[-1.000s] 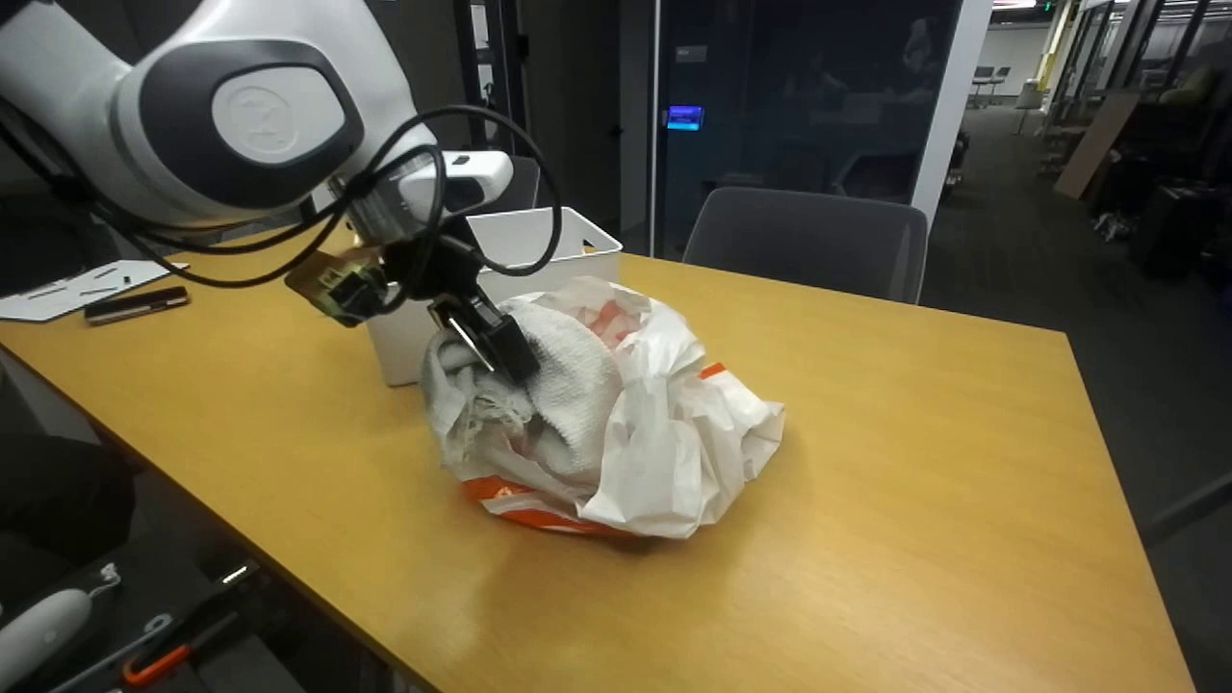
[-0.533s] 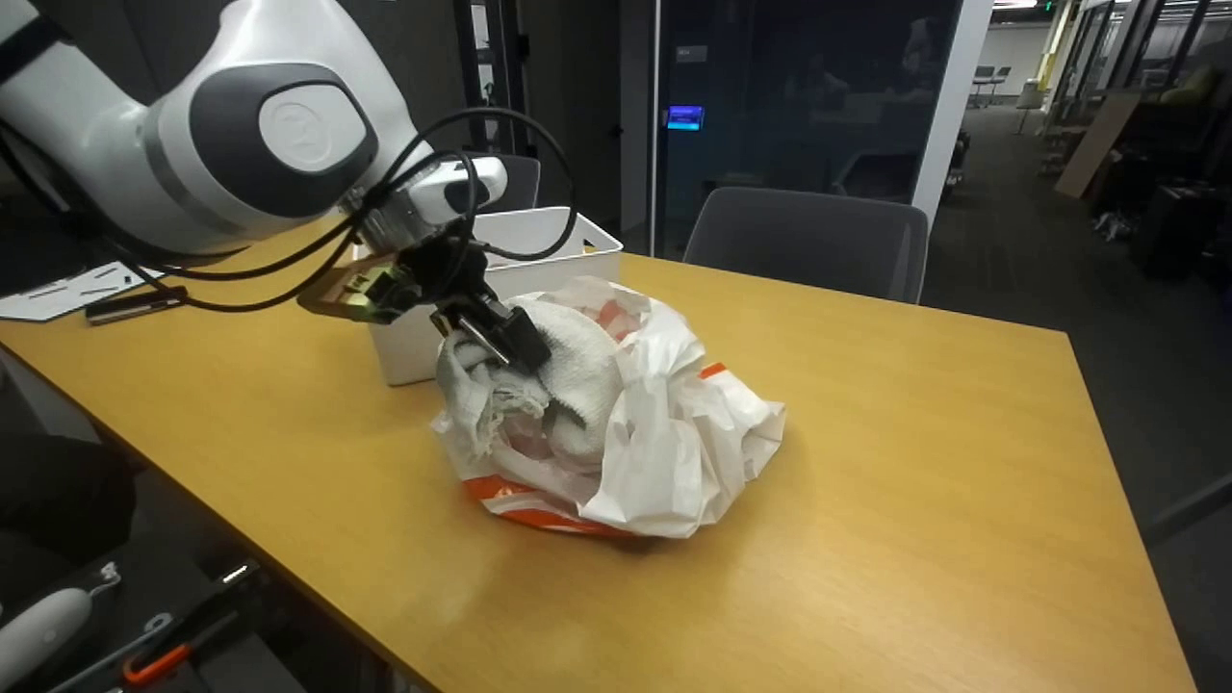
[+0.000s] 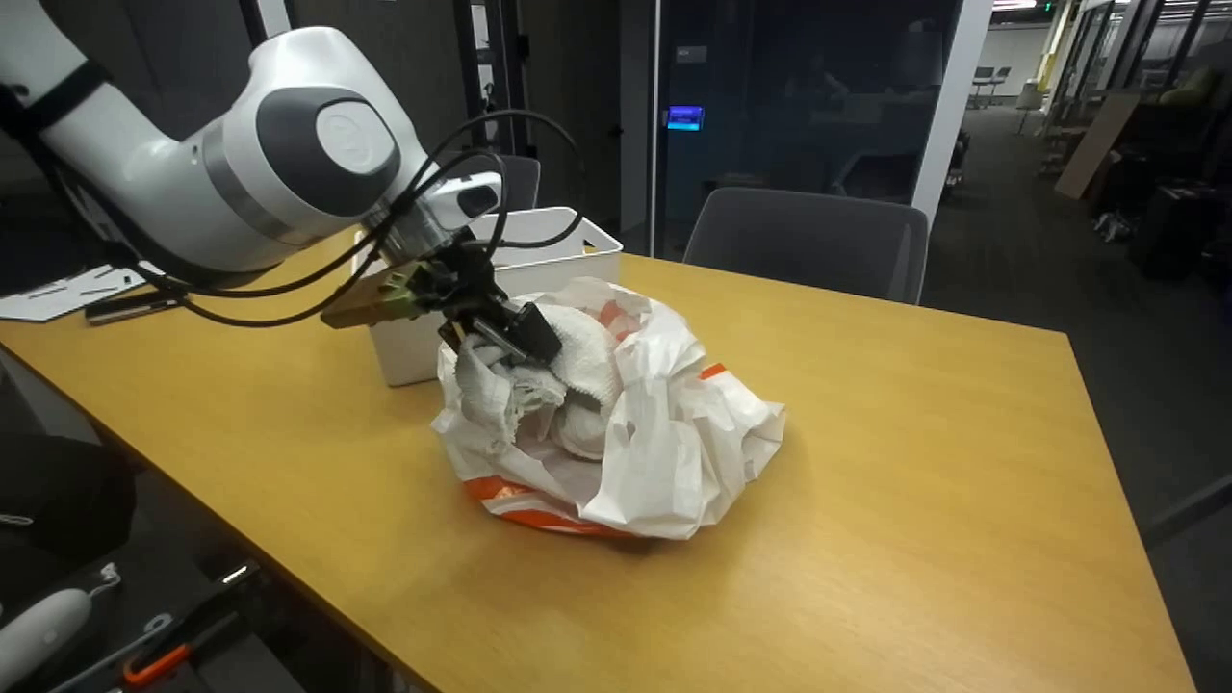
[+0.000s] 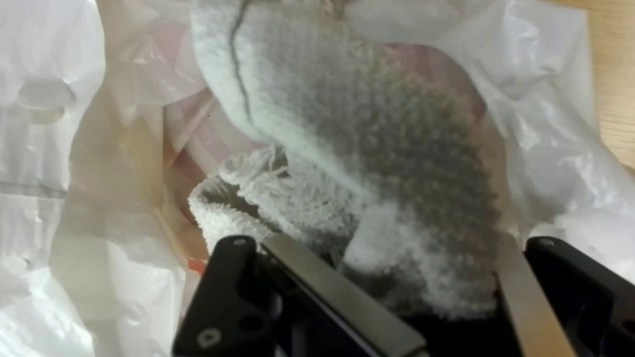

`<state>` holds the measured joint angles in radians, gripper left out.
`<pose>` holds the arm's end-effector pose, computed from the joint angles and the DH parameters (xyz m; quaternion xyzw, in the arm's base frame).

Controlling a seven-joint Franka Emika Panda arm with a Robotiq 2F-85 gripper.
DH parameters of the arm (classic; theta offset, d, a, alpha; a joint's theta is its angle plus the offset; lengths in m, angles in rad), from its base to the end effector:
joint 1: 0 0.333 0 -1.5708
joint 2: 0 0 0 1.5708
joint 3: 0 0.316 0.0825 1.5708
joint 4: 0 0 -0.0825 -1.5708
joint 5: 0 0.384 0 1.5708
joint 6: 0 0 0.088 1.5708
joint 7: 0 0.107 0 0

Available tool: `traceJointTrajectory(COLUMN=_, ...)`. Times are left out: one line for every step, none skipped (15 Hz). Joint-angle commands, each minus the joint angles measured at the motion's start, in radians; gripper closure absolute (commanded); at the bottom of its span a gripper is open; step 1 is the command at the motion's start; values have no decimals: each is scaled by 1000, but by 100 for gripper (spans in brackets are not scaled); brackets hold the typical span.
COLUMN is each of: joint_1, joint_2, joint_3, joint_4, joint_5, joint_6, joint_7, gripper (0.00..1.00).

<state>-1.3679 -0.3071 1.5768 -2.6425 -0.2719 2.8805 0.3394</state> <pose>0.4389 0.0876 0.2647 0.9718 0.0792 0.1467 0.1666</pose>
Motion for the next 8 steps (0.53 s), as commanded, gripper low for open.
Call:
traceJointTrajectory(joint_1=-216, joint_2=-50, joint_3=175, joint_4=47, joint_5=-20, joint_6=36, joint_7=-13, gripper=95)
traceJointTrajectory(joint_1=-268, joint_2=-52, joint_3=223, joint_4=58, joint_5=-11, joint_6=40, joint_7=-22, gripper=95)
traceJointTrajectory(joint_1=-318, joint_2=-59, joint_3=269, joint_4=67, joint_5=-8, joint_6=54, joint_7=-35, gripper=95)
traceJointTrajectory(joint_1=-364, joint_2=-67, joint_3=312, joint_4=75, joint_5=1, joint_6=71, joint_7=-40, gripper=89)
traceJointTrajectory(joint_1=-405, joint_2=-66, joint_3=352, joint_4=84, joint_5=9, joint_6=83, joint_7=-45, gripper=69)
traceJointTrajectory(joint_1=-437, joint_2=-73, joint_3=387, joint_4=93, joint_5=14, joint_6=90, joint_7=-45, gripper=63)
traceJointTrajectory(joint_1=-465, joint_2=-72, joint_3=417, joint_4=101, joint_5=16, joint_6=90, joint_7=-47, gripper=56)
traceJointTrajectory(joint_1=-477, joint_2=-73, joint_3=435, joint_4=111, joint_5=16, joint_6=80, joint_7=-45, gripper=46)
